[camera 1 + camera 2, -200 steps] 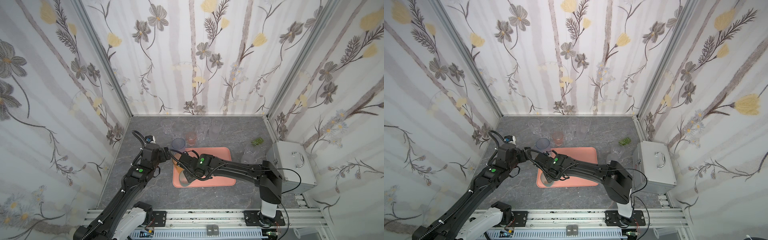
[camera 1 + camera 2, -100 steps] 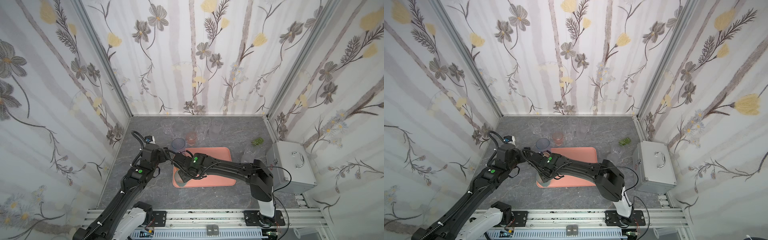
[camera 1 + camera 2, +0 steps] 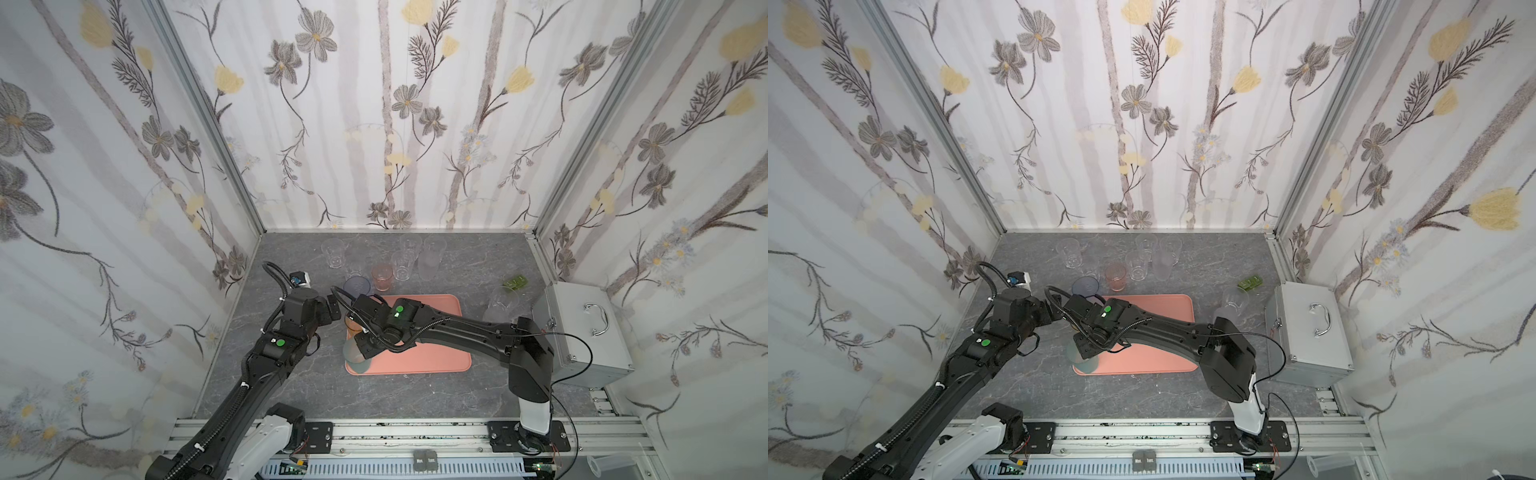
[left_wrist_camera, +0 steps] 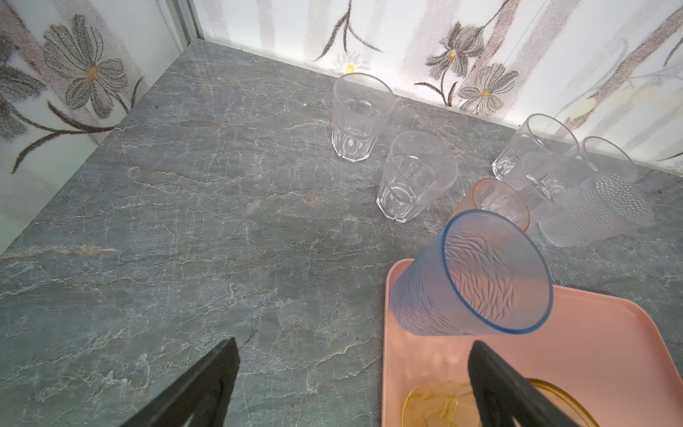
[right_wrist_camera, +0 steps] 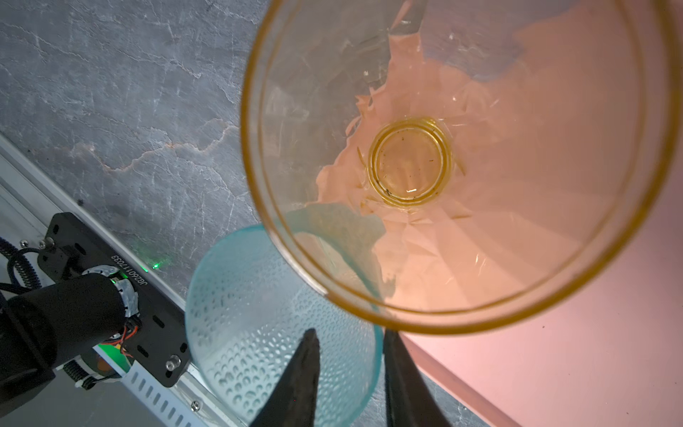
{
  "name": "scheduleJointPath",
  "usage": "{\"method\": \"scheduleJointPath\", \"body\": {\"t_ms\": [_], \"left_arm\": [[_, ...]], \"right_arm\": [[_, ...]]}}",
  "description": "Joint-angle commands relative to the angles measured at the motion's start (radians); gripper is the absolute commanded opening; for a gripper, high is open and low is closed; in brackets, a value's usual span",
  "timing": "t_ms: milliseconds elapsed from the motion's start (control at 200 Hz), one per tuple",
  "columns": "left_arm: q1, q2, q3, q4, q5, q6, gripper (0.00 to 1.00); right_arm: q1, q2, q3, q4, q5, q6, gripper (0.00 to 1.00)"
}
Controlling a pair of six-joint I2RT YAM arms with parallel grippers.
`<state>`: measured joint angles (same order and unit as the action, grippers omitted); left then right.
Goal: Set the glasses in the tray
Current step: 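Lower the teal cup onto the tray and open the right gripper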
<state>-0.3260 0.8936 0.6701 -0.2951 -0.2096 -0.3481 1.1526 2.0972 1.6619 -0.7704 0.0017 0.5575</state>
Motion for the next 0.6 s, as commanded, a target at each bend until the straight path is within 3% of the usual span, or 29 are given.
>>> {"method": "scheduleJointPath", "body": {"t_ms": [0, 350, 600], "left_arm": [[0.002, -0.002, -0.001, 0.015, -0.004, -0.015, 1.0], [0.002, 0.006, 0.027, 0.017, -0.019, -0.02, 1.0], [0.002, 0.031, 0.048, 0.028, -0.033, -0.035, 1.0]], "right_arm": [[-0.004, -0.016, -0.006, 0.036, -0.022, 0.012, 0.31], [-0.08, -0.123, 0.001, 0.037, -0.037, 0.021, 0.39], [-0.152, -0.179, -0.132, 0.096, 0.027, 0.073, 0.33]]}}
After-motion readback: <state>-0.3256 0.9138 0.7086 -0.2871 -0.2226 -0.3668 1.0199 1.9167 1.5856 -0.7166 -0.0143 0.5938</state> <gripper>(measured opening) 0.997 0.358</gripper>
